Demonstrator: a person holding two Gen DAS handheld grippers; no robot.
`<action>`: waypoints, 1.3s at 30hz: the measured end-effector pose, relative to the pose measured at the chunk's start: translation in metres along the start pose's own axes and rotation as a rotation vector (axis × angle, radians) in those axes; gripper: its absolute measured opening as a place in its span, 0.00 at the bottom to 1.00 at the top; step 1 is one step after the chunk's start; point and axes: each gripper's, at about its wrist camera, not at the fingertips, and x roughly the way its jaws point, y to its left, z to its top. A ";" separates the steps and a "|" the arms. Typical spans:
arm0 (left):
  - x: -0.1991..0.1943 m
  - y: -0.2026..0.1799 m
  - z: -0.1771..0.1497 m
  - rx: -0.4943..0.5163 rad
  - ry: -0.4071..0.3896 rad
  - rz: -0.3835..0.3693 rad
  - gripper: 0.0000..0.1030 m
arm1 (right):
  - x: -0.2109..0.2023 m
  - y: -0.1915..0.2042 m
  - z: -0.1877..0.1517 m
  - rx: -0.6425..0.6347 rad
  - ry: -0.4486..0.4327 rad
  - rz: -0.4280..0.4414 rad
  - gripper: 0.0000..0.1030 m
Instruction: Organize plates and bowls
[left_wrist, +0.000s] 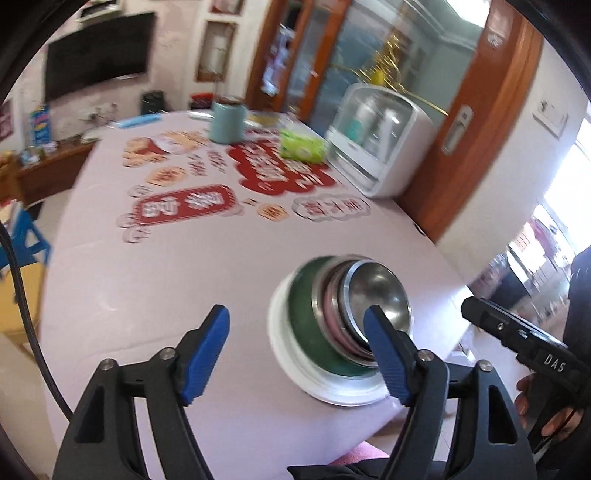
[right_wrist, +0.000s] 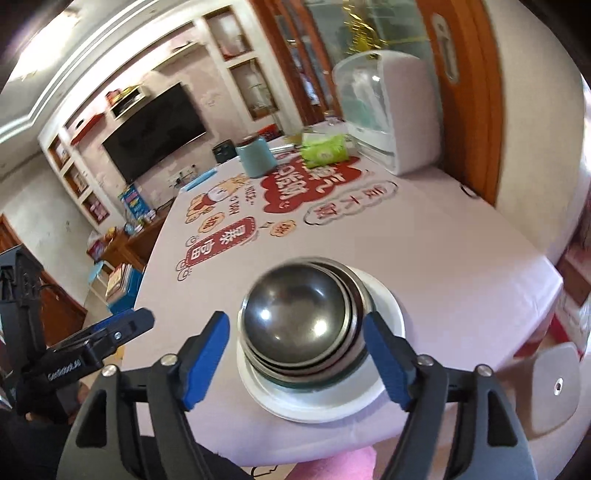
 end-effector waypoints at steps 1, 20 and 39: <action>-0.004 0.002 -0.001 -0.011 -0.010 0.010 0.74 | 0.000 0.005 0.003 -0.027 0.001 0.010 0.77; -0.079 -0.055 0.000 -0.157 -0.137 0.282 0.99 | -0.055 0.017 0.031 -0.321 0.027 0.155 0.95; -0.080 -0.150 -0.053 -0.195 -0.072 0.495 0.99 | -0.092 -0.040 0.001 -0.308 0.111 0.038 0.97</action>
